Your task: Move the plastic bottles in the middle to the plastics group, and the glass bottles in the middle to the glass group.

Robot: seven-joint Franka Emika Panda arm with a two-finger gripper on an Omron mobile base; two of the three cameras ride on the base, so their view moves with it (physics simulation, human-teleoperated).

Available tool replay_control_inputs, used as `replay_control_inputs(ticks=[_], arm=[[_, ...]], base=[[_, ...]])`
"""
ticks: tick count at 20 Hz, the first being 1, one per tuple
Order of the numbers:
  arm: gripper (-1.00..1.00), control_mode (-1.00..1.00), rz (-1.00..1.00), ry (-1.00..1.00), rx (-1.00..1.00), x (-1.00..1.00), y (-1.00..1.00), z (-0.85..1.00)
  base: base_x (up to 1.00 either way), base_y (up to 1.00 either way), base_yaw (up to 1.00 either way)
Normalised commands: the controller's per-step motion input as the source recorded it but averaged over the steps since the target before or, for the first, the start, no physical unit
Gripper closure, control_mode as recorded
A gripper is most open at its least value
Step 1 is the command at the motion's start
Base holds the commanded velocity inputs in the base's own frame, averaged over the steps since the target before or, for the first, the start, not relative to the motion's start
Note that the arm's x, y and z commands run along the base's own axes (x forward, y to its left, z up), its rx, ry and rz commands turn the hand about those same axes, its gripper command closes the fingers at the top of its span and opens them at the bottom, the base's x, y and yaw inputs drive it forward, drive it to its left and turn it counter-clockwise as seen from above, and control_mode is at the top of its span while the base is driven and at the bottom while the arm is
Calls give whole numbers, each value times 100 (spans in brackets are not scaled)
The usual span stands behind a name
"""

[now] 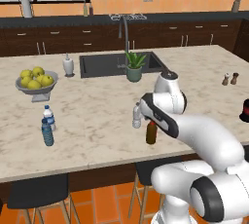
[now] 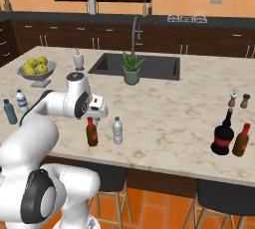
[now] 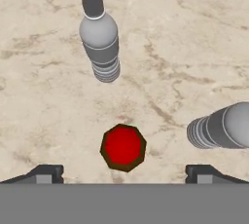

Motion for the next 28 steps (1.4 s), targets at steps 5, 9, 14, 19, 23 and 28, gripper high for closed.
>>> replay_control_inputs(ticks=[5, 9, 14, 19, 23, 28], arm=[[-100, -100, 0, 1, -4, 24, 0, -27], [-100, -100, 0, 0, -4, 22, 0, -24], [-100, -100, 1, 0, -2, 13, 1, -21], [100, -100, 0, 0, 0, 0, 3, -28], [100, -100, 0, 0, 0, -9, 0, -26], [100, -100, 0, 0, 0, -38, -7, -2]], base=[[0, 0, 0], [0, 0, 0], [0, 0, 0], [0, 0, 0], [0, 0, 0], [0, 0, 0]])
